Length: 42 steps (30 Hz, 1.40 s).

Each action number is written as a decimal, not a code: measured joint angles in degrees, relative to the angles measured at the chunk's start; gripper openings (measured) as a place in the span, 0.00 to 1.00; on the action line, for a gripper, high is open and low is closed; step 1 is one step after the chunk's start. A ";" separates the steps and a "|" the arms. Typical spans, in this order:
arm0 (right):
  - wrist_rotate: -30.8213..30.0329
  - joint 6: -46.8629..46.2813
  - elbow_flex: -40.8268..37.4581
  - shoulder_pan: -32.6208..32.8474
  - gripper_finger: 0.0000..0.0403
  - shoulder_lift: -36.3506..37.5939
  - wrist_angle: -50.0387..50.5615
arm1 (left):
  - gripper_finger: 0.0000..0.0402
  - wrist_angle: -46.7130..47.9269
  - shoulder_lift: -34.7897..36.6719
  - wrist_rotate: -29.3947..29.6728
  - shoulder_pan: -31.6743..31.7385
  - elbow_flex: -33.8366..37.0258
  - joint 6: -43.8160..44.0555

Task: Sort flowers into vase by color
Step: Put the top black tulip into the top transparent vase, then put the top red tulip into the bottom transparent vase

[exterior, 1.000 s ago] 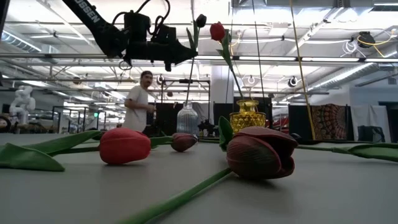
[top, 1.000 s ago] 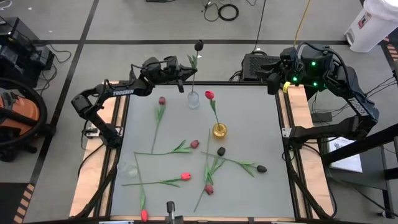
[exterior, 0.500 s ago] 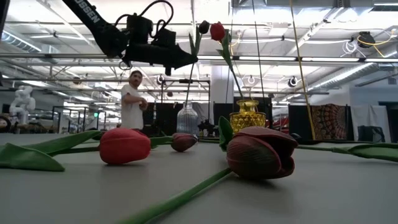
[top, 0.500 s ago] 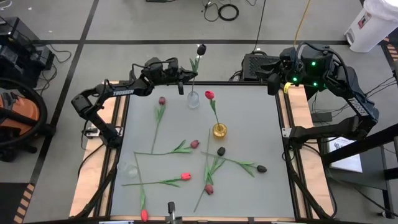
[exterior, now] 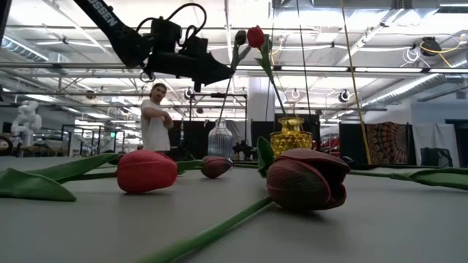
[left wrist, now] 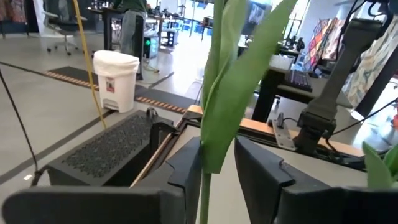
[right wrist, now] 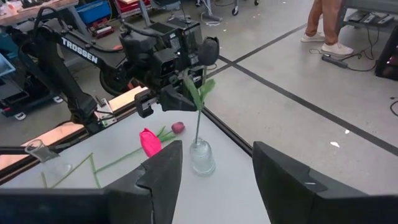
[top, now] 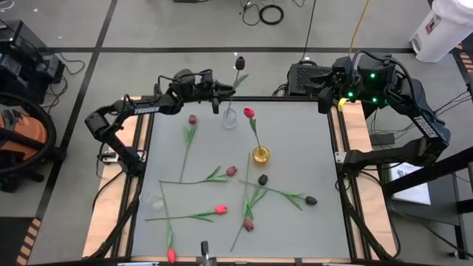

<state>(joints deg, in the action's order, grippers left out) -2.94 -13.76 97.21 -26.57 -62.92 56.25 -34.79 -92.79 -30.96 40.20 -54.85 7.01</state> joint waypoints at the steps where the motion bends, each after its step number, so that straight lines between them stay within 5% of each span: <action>1: 0.01 0.15 0.00 0.00 0.46 0.01 0.03 | 0.26 0.05 0.00 0.01 -0.24 0.00 0.05; 22: 0.02 1.44 -0.02 0.01 0.46 0.01 4.02 | 0.26 6.41 0.53 -0.22 -1.57 0.00 0.17; 42: 0.02 1.43 -0.02 0.01 0.46 0.01 4.00 | 0.26 23.13 14.54 1.25 0.44 0.00 0.11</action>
<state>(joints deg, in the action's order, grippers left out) -2.92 -12.33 97.19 -26.57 -62.92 60.25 -11.65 -78.26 -29.71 40.64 -54.85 7.12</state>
